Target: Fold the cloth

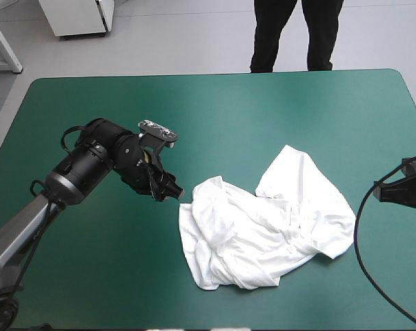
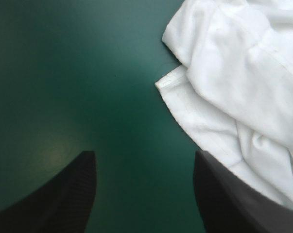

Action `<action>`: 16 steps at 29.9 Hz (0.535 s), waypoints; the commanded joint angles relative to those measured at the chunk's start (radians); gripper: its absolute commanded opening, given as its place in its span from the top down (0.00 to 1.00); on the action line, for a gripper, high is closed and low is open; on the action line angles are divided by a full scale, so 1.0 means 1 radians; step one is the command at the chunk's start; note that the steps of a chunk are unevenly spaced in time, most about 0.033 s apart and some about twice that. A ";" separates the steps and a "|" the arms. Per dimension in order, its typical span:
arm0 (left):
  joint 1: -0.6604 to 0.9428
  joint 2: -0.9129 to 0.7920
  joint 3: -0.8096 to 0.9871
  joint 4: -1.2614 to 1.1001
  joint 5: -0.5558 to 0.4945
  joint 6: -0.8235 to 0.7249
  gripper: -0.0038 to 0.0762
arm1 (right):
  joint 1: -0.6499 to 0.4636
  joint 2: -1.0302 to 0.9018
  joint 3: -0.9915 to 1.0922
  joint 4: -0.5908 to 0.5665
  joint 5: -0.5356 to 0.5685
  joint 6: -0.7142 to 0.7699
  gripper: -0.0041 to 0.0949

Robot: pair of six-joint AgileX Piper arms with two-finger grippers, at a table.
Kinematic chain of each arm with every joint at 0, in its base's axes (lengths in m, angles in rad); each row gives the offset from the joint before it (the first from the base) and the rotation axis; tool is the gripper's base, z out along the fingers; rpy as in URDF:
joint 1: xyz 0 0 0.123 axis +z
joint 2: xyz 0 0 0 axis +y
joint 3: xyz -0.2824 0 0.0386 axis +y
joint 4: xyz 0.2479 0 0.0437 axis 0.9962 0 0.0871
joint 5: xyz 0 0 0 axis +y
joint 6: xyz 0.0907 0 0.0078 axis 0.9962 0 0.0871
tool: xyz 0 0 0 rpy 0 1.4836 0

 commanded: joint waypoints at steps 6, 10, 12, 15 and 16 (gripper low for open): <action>-0.003 0.078 0.035 -0.059 -0.035 -0.017 0.42 | 0.000 0.007 -0.027 0.005 -0.002 0.022 0.98; -0.003 0.117 0.036 -0.076 -0.109 -0.019 0.42 | 0.000 0.007 -0.027 0.003 -0.002 0.022 0.98; -0.003 0.131 0.036 -0.079 -0.126 -0.019 0.42 | 0.000 0.007 -0.027 0.003 -0.002 0.022 0.98; -0.003 0.156 0.036 -0.086 -0.116 -0.019 0.42 | 0.000 0.007 -0.027 0.003 -0.002 0.022 0.98; -0.003 0.169 0.036 -0.091 -0.116 -0.019 0.42 | 0.000 0.007 -0.027 0.003 -0.002 0.022 0.98</action>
